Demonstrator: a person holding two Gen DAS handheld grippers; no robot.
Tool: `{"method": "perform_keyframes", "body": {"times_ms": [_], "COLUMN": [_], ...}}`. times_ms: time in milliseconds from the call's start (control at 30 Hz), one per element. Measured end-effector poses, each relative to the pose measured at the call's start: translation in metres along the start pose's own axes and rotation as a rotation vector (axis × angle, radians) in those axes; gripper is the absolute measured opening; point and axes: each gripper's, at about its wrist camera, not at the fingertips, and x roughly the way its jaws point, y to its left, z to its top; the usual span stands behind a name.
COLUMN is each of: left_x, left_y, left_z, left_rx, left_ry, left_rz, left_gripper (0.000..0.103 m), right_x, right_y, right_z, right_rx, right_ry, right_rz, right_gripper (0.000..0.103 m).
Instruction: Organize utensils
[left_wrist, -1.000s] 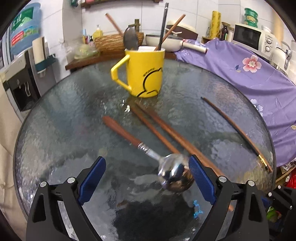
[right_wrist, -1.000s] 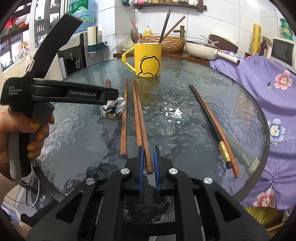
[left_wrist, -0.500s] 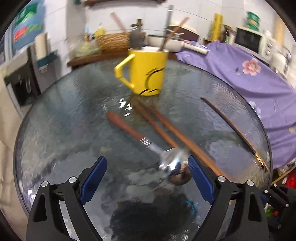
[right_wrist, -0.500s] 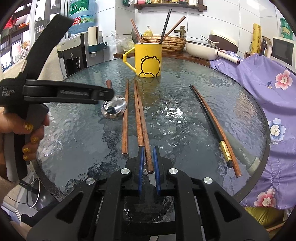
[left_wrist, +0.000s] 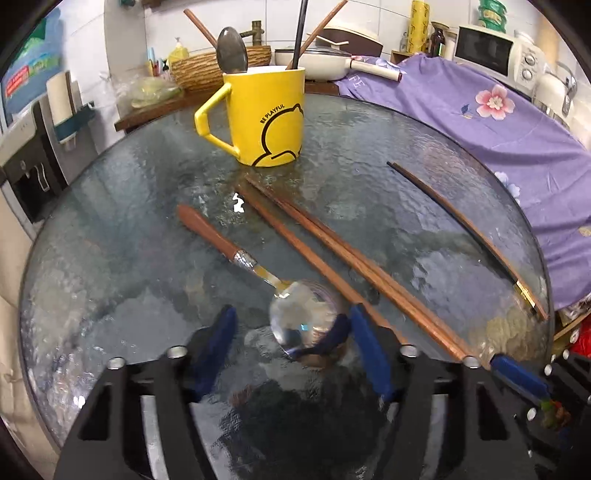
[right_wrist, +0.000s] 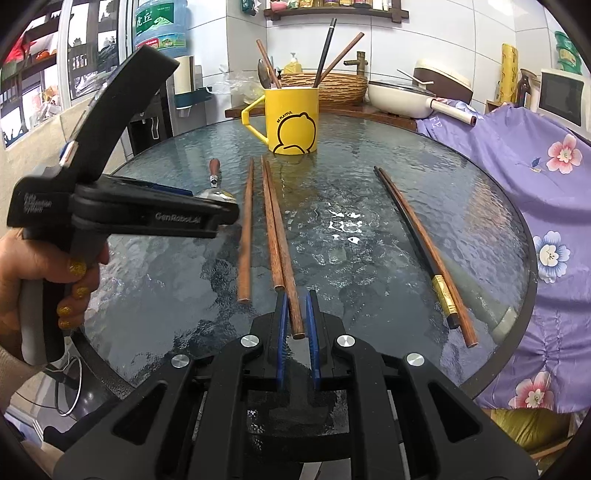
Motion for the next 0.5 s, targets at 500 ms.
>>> {"method": "perform_keyframes", "body": {"times_ms": [500], "left_x": [-0.019], "left_y": [0.023], "left_z": [-0.021], "left_rx": [-0.035], "left_ry": [0.001], "left_rz": [0.009], "left_gripper": [0.071], "right_x": [0.000], "right_y": [0.001], "right_z": [0.001], "right_rx": [-0.005], "right_ry": [0.001], "right_rz": [0.002], "right_gripper": [0.010]}}
